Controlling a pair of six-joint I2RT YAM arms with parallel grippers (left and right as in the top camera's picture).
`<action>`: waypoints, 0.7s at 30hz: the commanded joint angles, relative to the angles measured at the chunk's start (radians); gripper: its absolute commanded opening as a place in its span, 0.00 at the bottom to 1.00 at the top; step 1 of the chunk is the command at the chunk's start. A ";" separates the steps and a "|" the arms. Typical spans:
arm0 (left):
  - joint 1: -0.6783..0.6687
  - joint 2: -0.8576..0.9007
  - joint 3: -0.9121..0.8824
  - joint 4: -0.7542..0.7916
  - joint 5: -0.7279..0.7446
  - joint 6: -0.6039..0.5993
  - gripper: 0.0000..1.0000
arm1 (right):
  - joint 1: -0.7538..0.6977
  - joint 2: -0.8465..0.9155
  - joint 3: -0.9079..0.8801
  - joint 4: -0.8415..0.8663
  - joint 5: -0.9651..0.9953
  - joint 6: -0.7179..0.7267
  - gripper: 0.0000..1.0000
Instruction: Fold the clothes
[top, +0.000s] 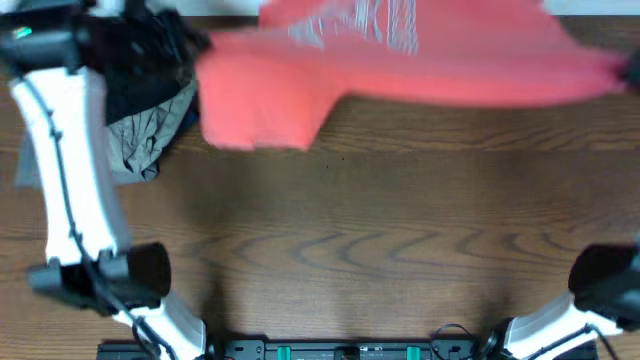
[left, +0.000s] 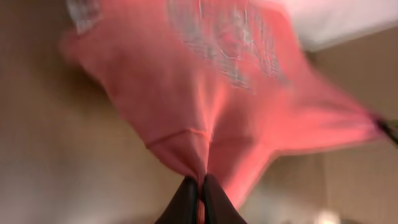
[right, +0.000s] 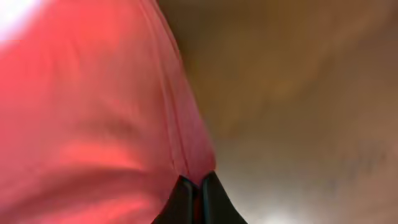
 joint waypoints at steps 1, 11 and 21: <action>-0.033 0.018 -0.102 -0.068 -0.016 0.203 0.06 | 0.004 -0.016 -0.135 -0.011 0.102 -0.043 0.01; -0.050 0.018 -0.613 -0.138 -0.154 0.227 0.06 | 0.001 -0.016 -0.510 -0.042 0.218 -0.035 0.01; -0.049 -0.063 -0.902 -0.057 -0.198 0.200 0.06 | -0.075 -0.020 -0.716 -0.040 0.218 -0.008 0.01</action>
